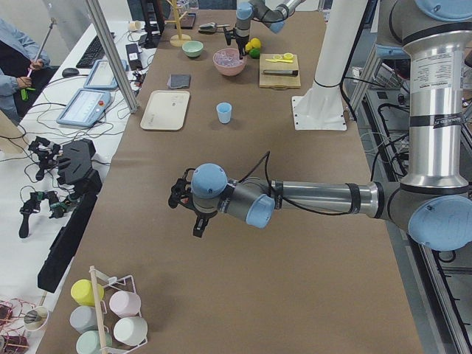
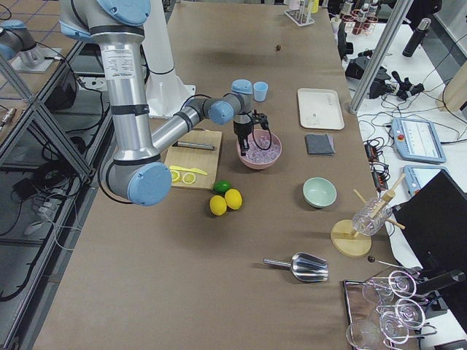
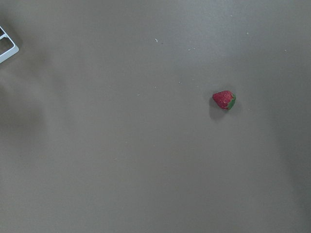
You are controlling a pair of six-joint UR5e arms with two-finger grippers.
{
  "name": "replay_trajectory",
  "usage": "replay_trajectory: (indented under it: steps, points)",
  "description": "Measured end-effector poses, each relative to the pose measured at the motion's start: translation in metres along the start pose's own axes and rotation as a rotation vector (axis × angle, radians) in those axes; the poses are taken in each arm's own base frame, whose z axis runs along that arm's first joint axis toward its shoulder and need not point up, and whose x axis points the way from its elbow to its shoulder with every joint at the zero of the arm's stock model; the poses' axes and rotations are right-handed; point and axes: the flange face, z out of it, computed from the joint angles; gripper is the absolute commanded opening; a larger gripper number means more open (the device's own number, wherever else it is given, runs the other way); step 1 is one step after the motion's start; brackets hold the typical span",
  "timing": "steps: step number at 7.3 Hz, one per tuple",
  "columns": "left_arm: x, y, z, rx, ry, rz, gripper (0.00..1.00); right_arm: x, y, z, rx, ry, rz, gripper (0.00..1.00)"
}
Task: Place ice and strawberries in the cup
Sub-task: 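Grasp another ice cube in the bowl with the right gripper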
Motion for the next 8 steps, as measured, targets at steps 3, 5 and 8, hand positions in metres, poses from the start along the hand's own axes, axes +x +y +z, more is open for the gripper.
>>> replay_trajectory:
  steps: [3,5,8]
  points:
    - [0.0,0.0,0.0,-0.001,0.0,0.001,0.98,-0.002,-0.018,-0.006,0.021,-0.005,0.016,0.49]
    - [0.0,0.0,0.0,-0.001,0.0,0.0,0.98,-0.009,-0.032,0.001,0.021,0.003,0.029,0.52]
    - [0.001,0.0,0.001,-0.002,0.001,0.0,0.98,-0.008,-0.034,0.005,0.018,0.01,0.034,0.53]
